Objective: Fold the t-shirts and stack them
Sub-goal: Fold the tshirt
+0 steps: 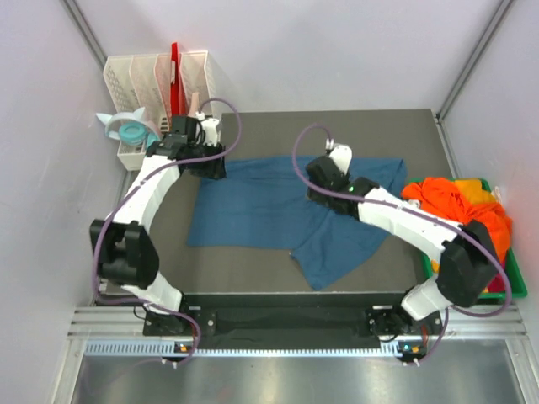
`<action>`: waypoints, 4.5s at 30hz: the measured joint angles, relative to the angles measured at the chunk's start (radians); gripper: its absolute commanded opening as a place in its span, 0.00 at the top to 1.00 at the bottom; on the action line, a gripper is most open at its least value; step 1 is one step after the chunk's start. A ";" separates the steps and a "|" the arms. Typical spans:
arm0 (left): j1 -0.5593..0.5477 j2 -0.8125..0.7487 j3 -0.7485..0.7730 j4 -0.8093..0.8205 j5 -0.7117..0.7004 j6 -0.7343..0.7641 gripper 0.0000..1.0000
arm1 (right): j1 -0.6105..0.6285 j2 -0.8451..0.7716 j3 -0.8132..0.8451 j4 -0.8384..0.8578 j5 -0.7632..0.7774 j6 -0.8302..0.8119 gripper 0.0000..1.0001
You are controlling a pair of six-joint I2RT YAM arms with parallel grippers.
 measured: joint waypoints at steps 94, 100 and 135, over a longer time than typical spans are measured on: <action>0.073 -0.245 -0.392 -0.070 0.008 0.007 0.52 | 0.847 0.150 -0.325 -0.400 0.097 1.104 0.99; 0.073 -0.245 -0.396 -0.070 0.008 0.007 0.52 | 0.846 0.150 -0.325 -0.418 0.098 1.121 1.00; 0.289 0.048 -0.368 -0.134 -0.064 -0.002 0.49 | 0.849 0.164 -0.248 -0.480 0.186 1.082 1.00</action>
